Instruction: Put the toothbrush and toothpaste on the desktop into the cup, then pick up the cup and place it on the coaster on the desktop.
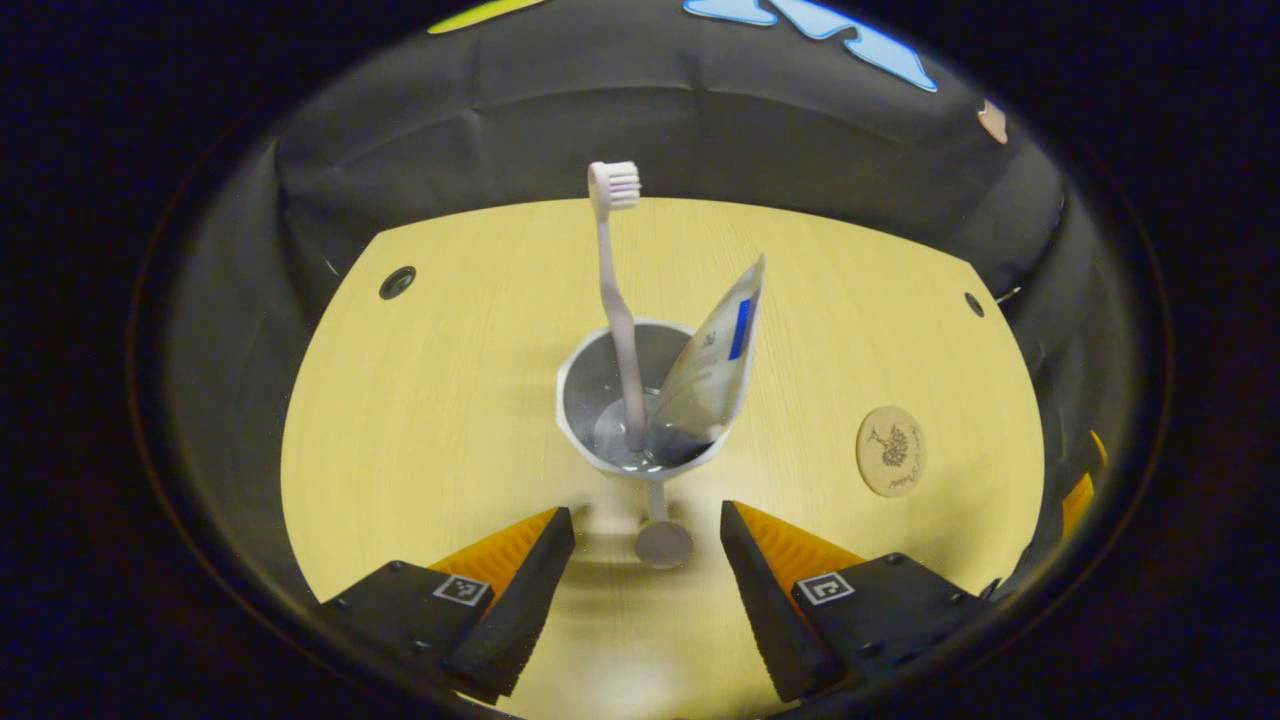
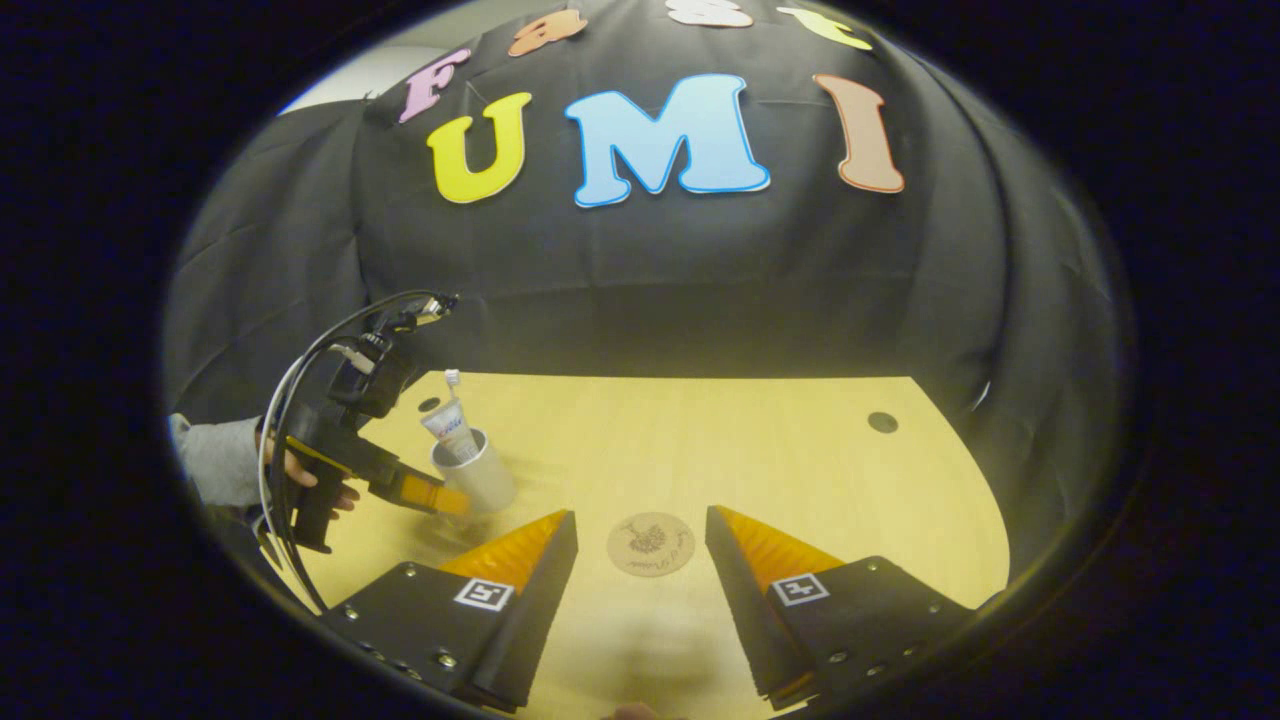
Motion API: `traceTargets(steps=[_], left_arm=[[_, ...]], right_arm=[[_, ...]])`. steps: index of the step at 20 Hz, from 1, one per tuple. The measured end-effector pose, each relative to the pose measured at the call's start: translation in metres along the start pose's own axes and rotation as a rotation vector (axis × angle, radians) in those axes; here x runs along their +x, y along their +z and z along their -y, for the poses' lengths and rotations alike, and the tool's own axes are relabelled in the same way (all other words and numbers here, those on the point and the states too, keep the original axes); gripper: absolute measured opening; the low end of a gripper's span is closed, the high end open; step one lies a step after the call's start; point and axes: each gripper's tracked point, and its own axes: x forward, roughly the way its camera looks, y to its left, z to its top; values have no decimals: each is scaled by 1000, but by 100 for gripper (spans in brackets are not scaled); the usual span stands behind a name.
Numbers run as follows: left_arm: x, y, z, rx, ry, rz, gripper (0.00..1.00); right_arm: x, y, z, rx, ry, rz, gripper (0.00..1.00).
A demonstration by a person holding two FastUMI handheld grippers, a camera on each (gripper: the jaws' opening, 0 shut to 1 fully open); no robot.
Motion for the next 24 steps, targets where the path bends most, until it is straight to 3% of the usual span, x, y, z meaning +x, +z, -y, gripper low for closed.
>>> traceTargets(steps=[9,10,15,17,23,24], left_arm=[[20,-2,1,-27,-16,-109,93],[23,-2,0,-21,-11,-118,98],[28,3,-2,1,2,-133,76],[32,4,-3,-2,-2,-141,73],[38,4,-1,-23,-18,-146,37],[37,5,-2,-19,-22,-142,36]], right_arm=[[-1,-11,14,26,-39,-40,78],[-1,-12,15,32,-40,-41,78],[5,-17,17,48,-43,-59,78],[6,-18,18,52,-48,-62,78],[8,-26,21,64,-55,-82,78],[8,-27,21,67,-55,-85,78]])
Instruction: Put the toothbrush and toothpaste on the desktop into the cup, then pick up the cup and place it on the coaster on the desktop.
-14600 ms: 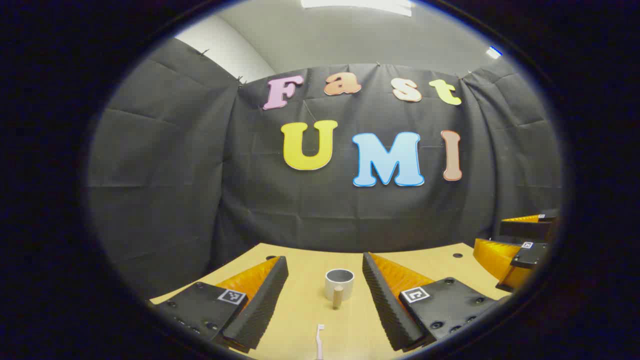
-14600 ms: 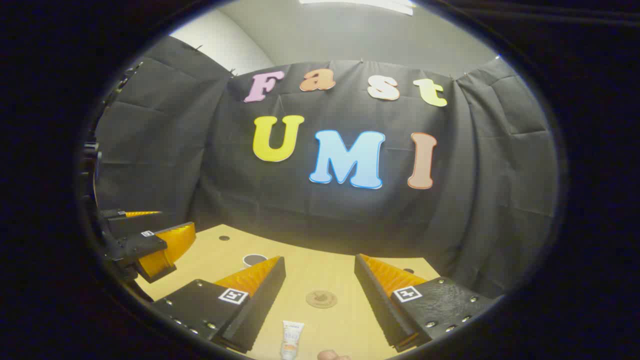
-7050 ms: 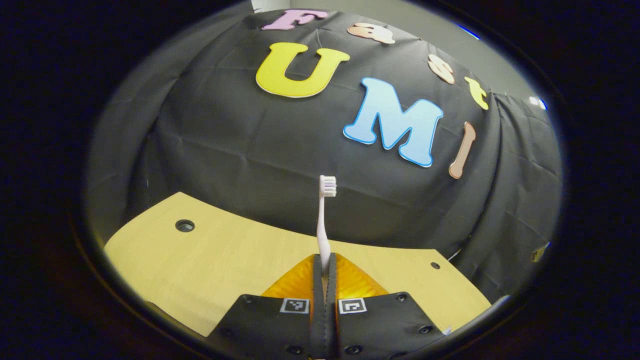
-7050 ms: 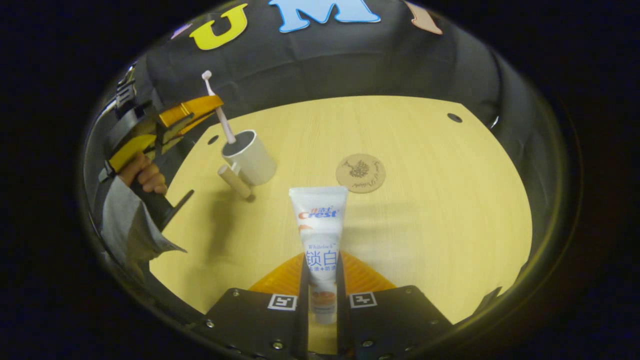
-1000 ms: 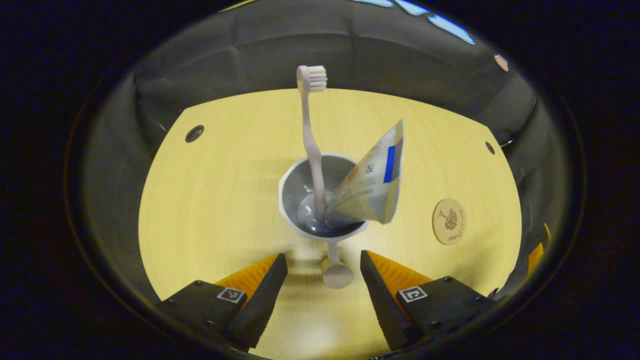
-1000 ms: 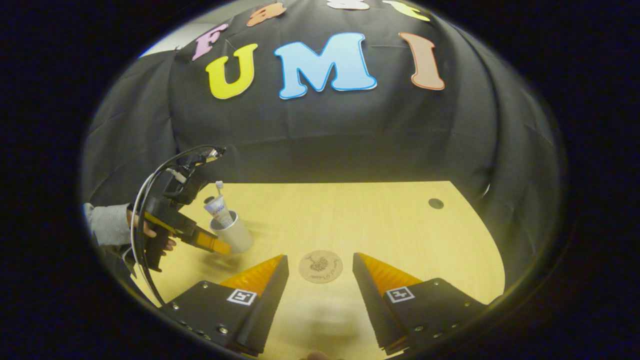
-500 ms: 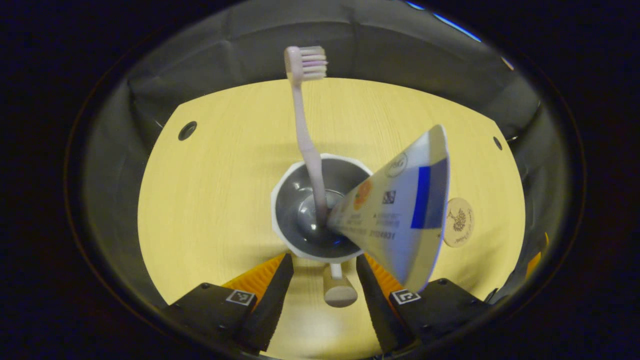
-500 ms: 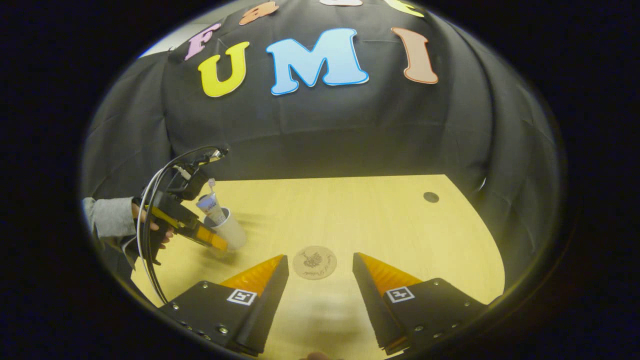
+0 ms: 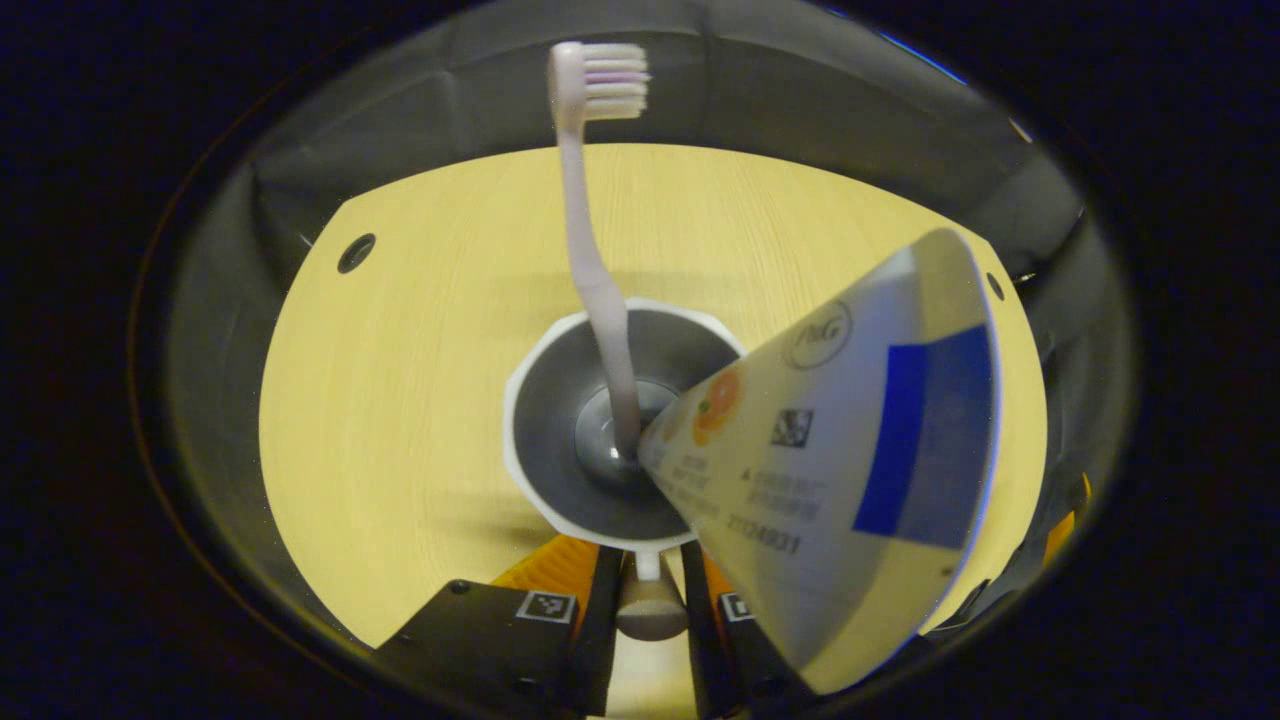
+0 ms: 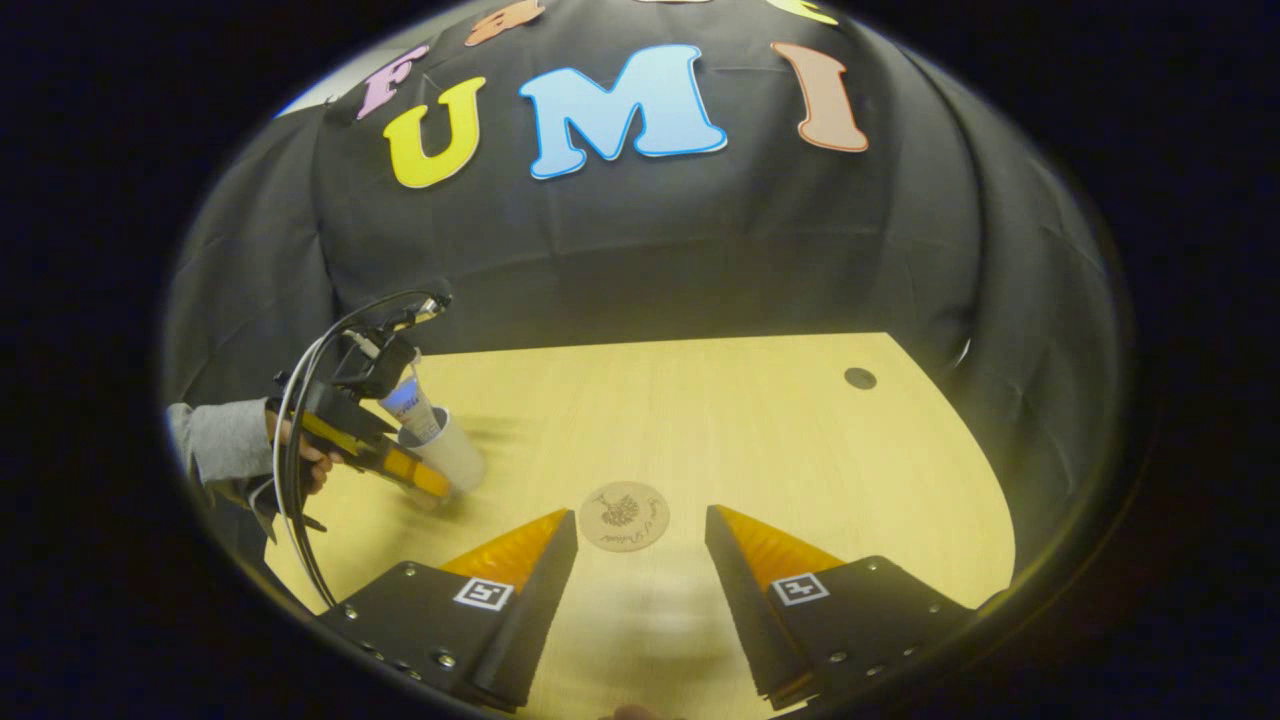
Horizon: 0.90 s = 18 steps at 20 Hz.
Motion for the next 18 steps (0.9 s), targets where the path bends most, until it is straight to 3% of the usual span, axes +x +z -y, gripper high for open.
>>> traceTargets(steps=[5,12,14,18], left_arm=[[1,5,-5,14,5,17,29],[-11,51,-9,36,6,55,29],[-20,36,5,55,-7,62,29],[-32,51,41,104,-58,65,29]], right_arm=[[1,-3,0,13,0,-7,78],[3,-2,4,24,-8,-4,78],[4,0,7,34,-11,-1,78],[-2,4,11,44,-19,16,78]])
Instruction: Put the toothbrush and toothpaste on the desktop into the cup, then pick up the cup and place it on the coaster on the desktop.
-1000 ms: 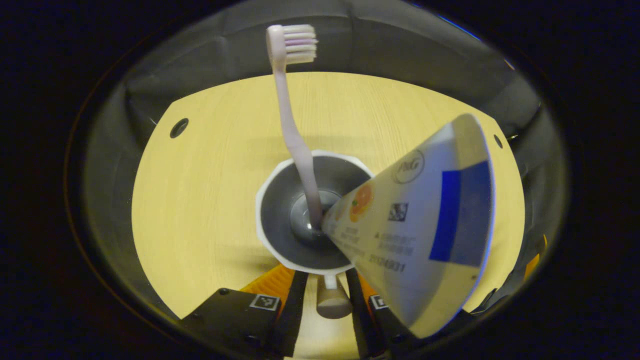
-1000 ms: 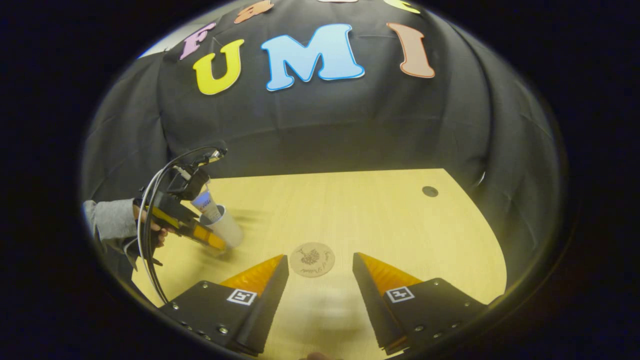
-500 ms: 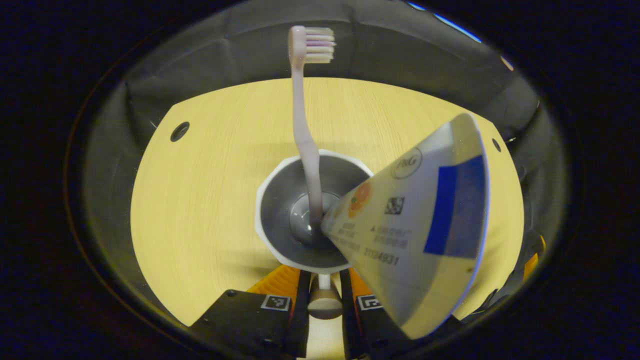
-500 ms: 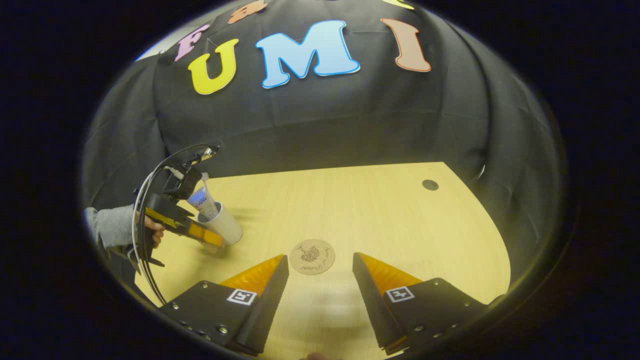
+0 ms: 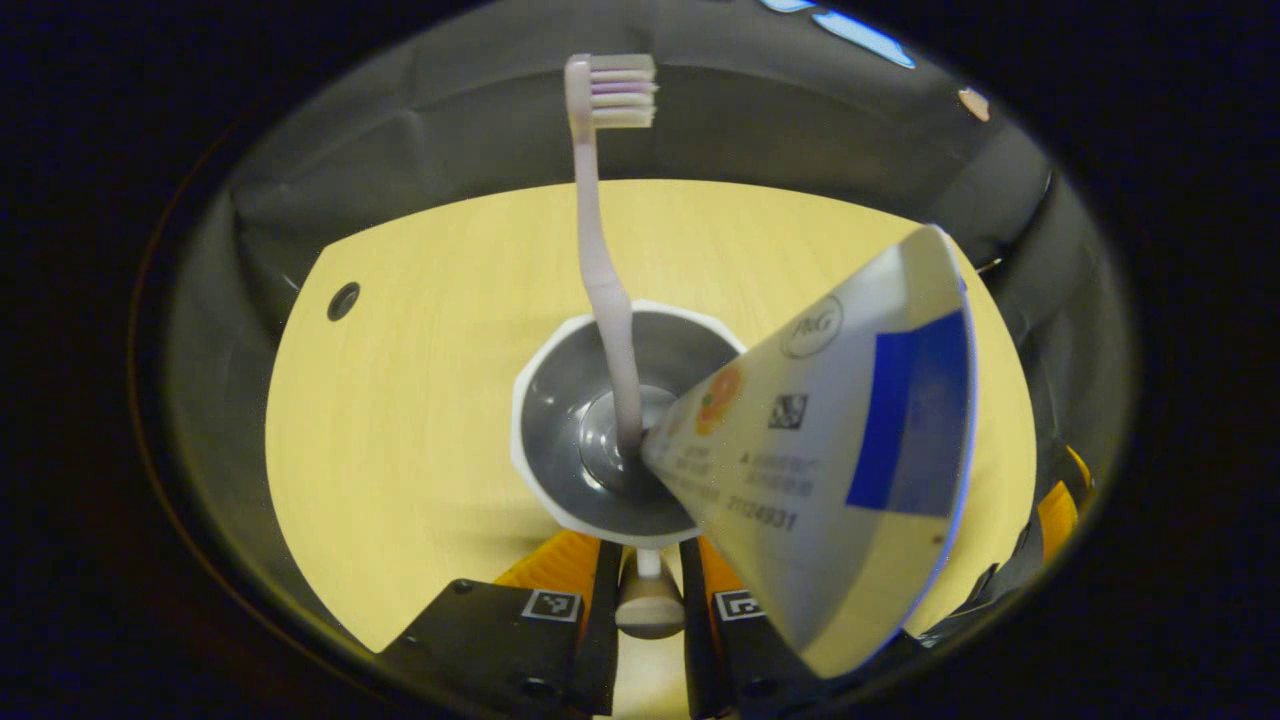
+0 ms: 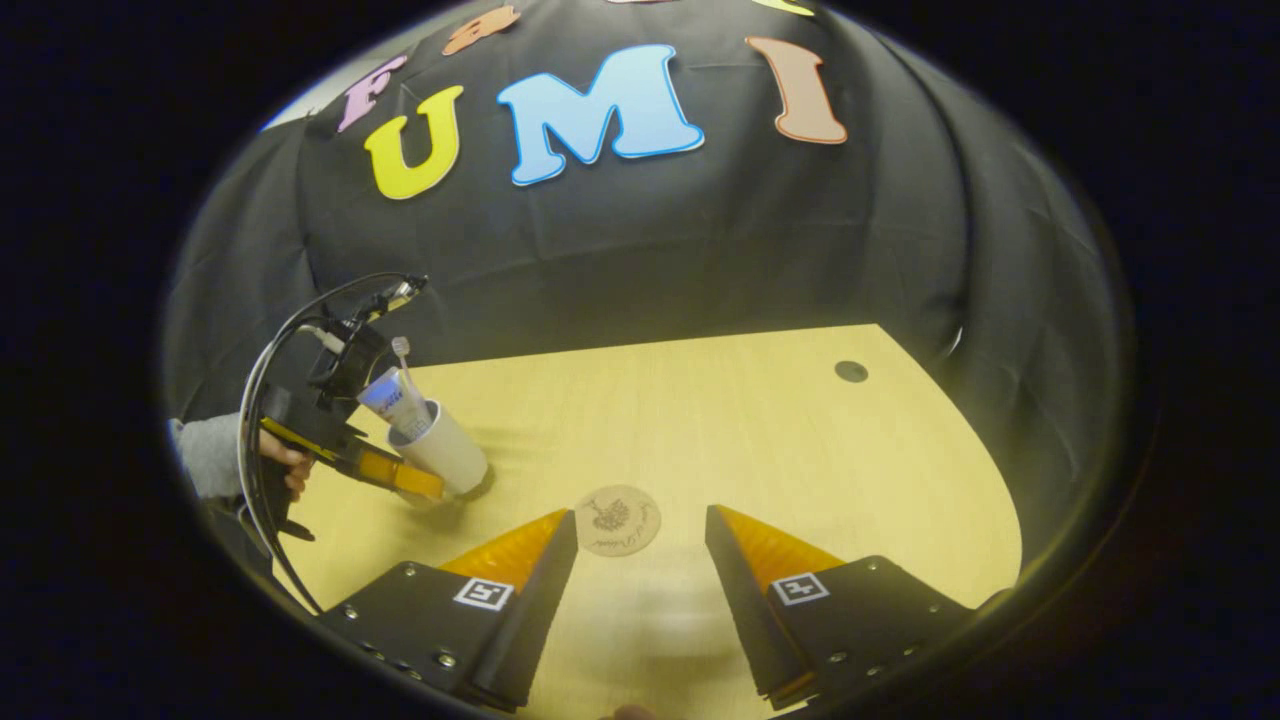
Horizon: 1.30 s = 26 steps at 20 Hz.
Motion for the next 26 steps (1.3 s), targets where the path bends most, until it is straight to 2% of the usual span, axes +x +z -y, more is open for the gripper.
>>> traceTargets(steps=[5,13,19,26], left_arm=[[2,-5,66,59,-79,-19,29],[19,-16,151,164,-143,-60,29],[30,-21,172,193,-140,-86,29],[45,-28,175,224,-72,-125,30]], right_arm=[[-11,1,11,-4,-18,15,78],[-28,-3,43,35,-62,27,78],[-38,-7,68,64,-93,29,78],[-44,-11,81,84,-102,26,78]])
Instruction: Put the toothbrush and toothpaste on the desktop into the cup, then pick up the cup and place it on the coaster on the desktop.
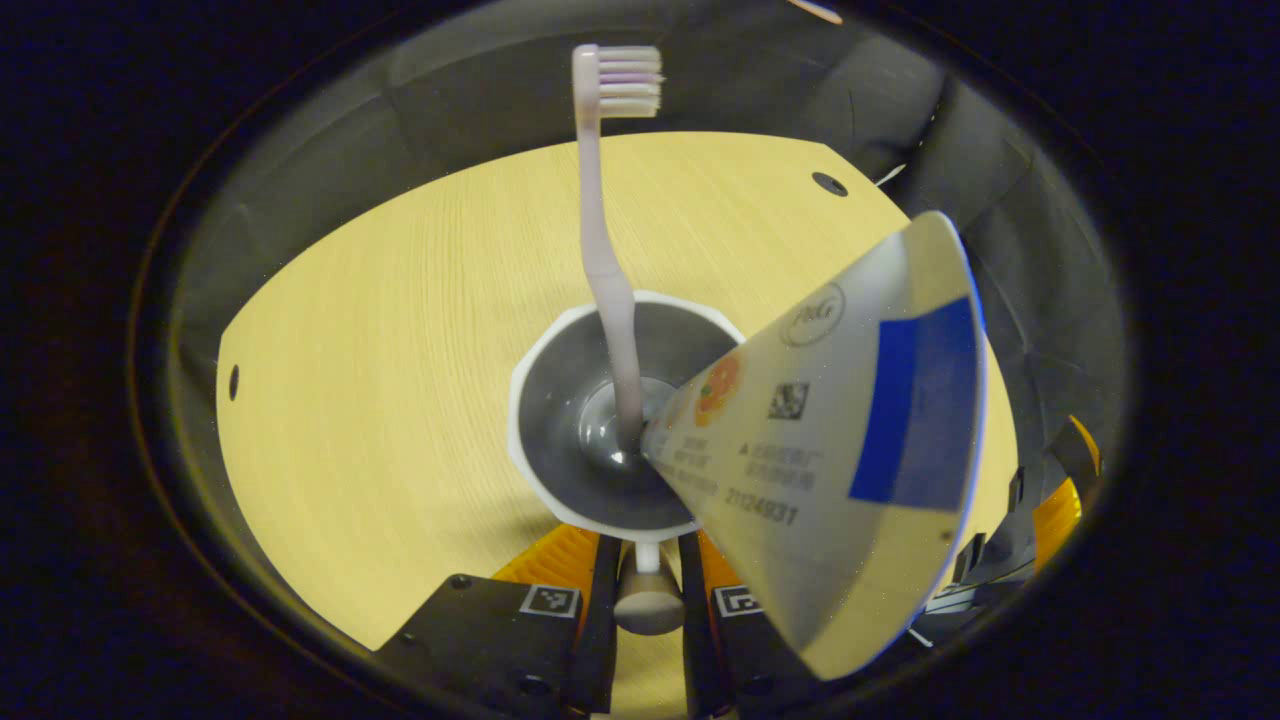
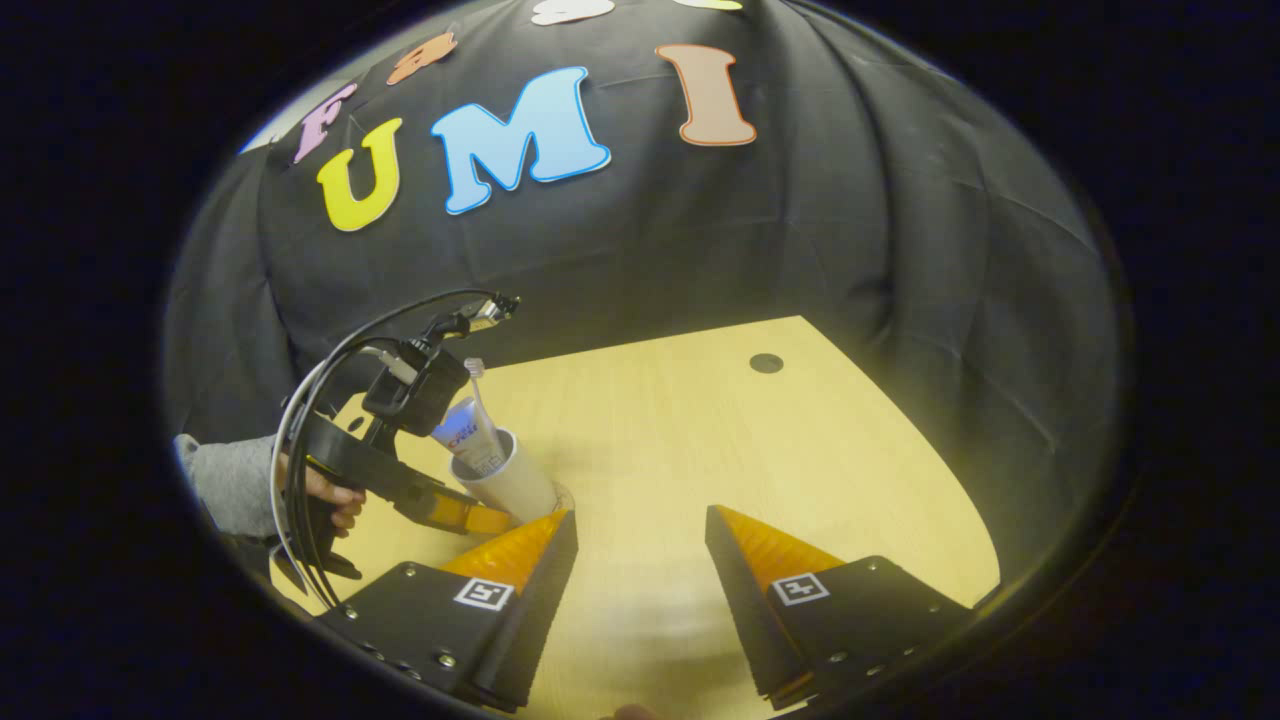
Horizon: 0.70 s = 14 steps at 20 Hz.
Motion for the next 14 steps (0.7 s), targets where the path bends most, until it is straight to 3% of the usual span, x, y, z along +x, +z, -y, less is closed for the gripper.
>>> traceTargets(steps=[7,12,13,14], left_arm=[[-7,12,-6,37,43,5,36],[-31,48,-21,15,44,96,77],[-38,57,-23,1,36,118,97],[-46,66,-27,-13,30,140,98]], right_arm=[[-1,6,6,27,10,6,78],[-4,9,1,11,27,13,78],[-5,10,-2,6,33,17,78],[-7,13,-5,-2,39,24,78]])
